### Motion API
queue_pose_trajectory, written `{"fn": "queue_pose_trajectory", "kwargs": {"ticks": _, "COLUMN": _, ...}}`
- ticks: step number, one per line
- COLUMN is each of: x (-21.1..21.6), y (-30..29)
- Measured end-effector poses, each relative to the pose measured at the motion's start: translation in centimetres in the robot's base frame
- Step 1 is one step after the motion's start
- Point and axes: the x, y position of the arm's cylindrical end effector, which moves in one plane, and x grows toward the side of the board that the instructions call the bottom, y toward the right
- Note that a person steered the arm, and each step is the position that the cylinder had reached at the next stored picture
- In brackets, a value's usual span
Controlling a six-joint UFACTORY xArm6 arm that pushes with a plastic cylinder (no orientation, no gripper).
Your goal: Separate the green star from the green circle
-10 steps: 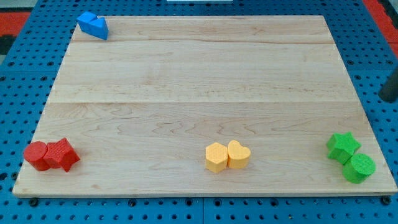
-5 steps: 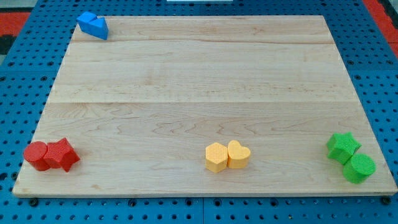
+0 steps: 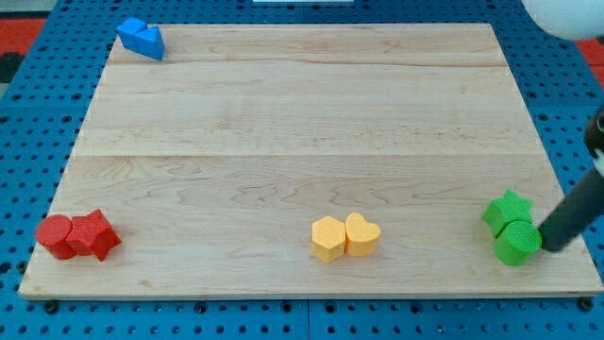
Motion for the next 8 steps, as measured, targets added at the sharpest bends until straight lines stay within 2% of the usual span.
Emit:
{"fn": "queue_pose_trajectory", "kwargs": {"ticks": 1, "x": -3.4, "y": 0.0}}
{"fn": "queue_pose_trajectory", "kwargs": {"ticks": 2, "x": -1.5, "y": 4.3}}
{"fn": "queue_pose_trajectory", "kwargs": {"ticks": 3, "x": 3.6, "y": 6.7}}
{"fn": "queue_pose_trajectory", "kwargs": {"ticks": 4, "x": 5.0, "y": 2.2}}
{"fn": "queue_pose_trajectory", "kwargs": {"ticks": 5, "x": 3.7, "y": -2.5}}
{"fn": "queue_pose_trajectory", "kwargs": {"ticks": 7, "x": -5.0, "y": -3.0}}
{"fn": "queue_pose_trajectory", "kwargs": {"ticks": 8, "x": -3.6, "y": -3.1}}
